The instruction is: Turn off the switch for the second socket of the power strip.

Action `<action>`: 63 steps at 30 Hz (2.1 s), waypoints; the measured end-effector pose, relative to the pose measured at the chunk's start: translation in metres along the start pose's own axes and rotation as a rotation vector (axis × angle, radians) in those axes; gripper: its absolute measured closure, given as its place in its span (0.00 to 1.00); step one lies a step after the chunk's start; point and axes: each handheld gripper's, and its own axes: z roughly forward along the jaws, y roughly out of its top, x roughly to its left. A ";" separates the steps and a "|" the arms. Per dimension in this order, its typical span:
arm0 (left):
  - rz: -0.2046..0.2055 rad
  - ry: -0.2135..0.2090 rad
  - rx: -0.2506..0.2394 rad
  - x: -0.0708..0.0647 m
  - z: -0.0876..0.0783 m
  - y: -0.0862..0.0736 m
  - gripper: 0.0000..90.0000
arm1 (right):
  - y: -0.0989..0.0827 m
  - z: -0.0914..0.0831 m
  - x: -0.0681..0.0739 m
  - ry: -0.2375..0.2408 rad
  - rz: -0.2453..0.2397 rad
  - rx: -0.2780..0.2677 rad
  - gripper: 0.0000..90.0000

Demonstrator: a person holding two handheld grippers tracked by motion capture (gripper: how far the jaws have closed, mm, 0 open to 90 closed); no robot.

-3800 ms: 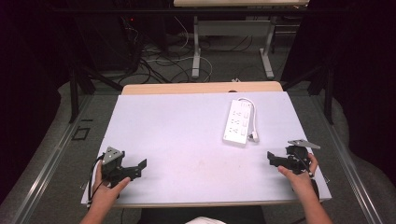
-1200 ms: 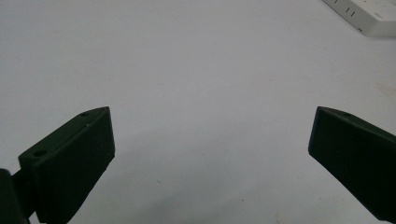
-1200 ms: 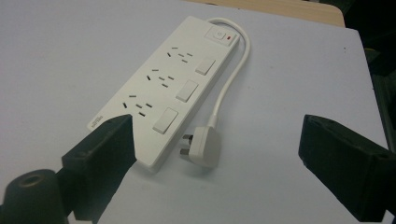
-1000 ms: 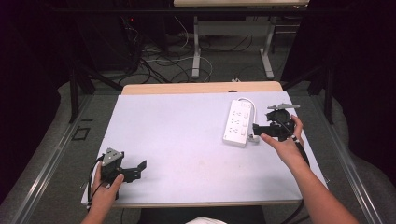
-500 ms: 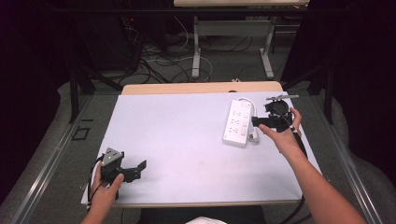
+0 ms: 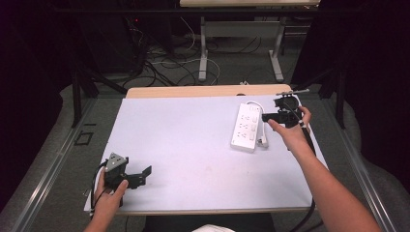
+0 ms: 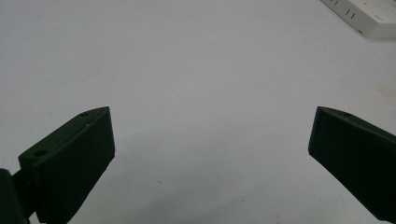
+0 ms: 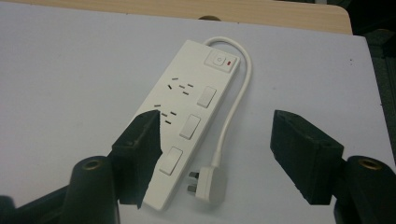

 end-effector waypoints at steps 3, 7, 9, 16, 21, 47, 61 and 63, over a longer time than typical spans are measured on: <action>0.000 0.000 0.000 0.000 0.000 0.000 0.01 | 0.003 0.003 0.000 -0.004 0.004 0.010 0.43; 0.000 0.000 0.000 0.000 0.000 0.000 0.01 | 0.006 0.010 0.002 -0.010 0.011 0.019 0.50; 0.000 -0.001 0.000 0.000 0.000 0.000 0.01 | 0.007 0.014 0.002 -0.012 0.015 0.026 0.53; -0.002 -0.001 -0.001 0.000 0.000 0.000 0.01 | 0.010 0.028 0.004 -0.013 0.035 0.068 0.63; -0.002 -0.002 -0.001 0.000 0.000 0.000 0.01 | 0.011 0.038 0.003 -0.022 0.044 0.091 0.68; 0.001 -0.001 0.001 0.001 0.000 0.000 0.01 | 0.012 0.076 -0.002 -0.047 0.118 0.172 0.87; -0.001 -0.002 0.002 0.001 0.000 0.000 0.01 | 0.009 0.091 -0.001 -0.050 0.154 0.220 0.95; 0.001 -0.001 0.002 0.001 0.000 0.000 0.01 | 0.008 0.093 0.000 -0.048 0.157 0.220 0.95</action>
